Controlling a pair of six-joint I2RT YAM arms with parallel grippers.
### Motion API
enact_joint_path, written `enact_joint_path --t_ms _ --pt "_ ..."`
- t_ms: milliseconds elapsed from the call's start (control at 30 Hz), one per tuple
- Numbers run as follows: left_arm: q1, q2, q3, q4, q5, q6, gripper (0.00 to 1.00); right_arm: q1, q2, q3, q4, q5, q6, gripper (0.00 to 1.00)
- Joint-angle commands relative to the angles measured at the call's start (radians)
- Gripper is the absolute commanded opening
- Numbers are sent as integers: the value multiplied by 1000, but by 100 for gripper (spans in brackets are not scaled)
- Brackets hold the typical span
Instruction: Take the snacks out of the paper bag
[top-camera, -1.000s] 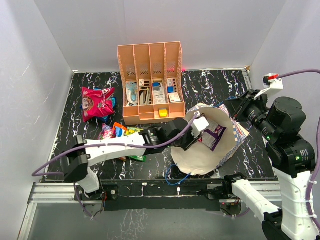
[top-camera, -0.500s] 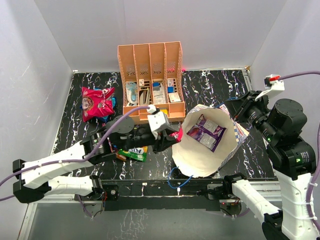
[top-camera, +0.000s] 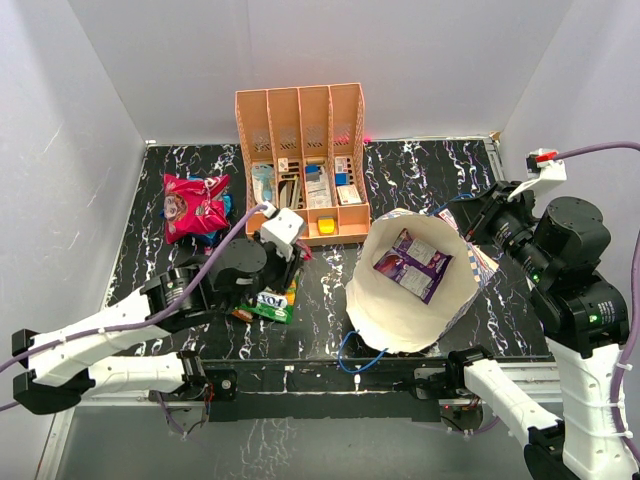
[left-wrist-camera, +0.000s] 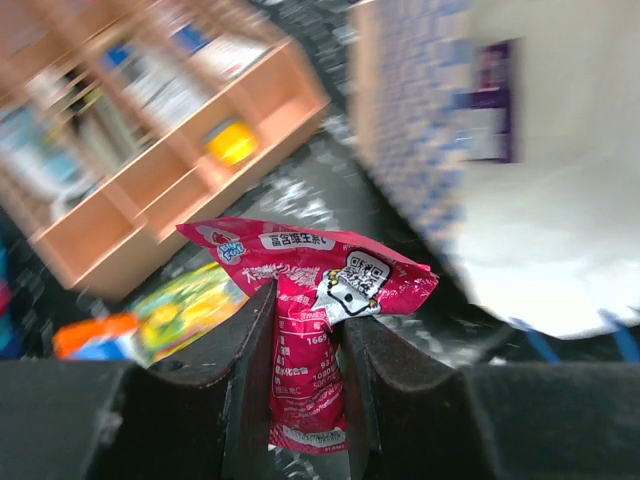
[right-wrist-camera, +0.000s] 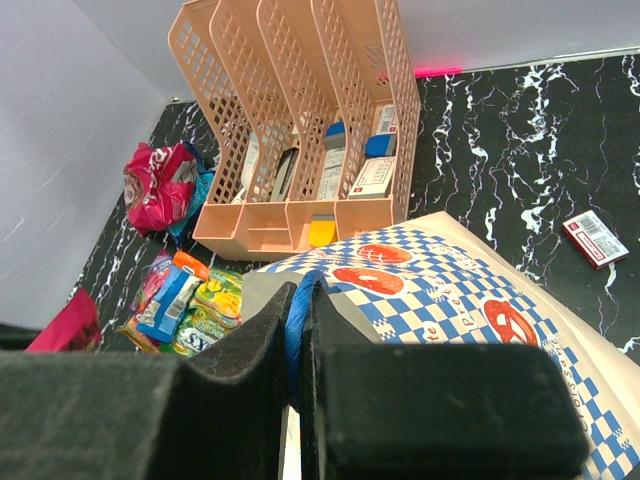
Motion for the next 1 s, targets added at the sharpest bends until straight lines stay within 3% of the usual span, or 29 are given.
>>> enact_joint_path --t_ms 0,200,500,833,967 --pt "138 18 -85 -167 -230 -107 0 -1 -10 2 71 -16 -3 8" --pt "276 85 -244 -53 -220 -11 3 -1 -16 12 61 -13 4 8" --pt "285 249 -316 80 -200 110 2 -1 -23 5 57 -10 16 8" --pt "285 413 -304 4 -209 81 8 -1 -33 8 45 2 16 8" --pt "286 408 -284 -39 -219 50 17 -1 -37 5 43 2 16 8"
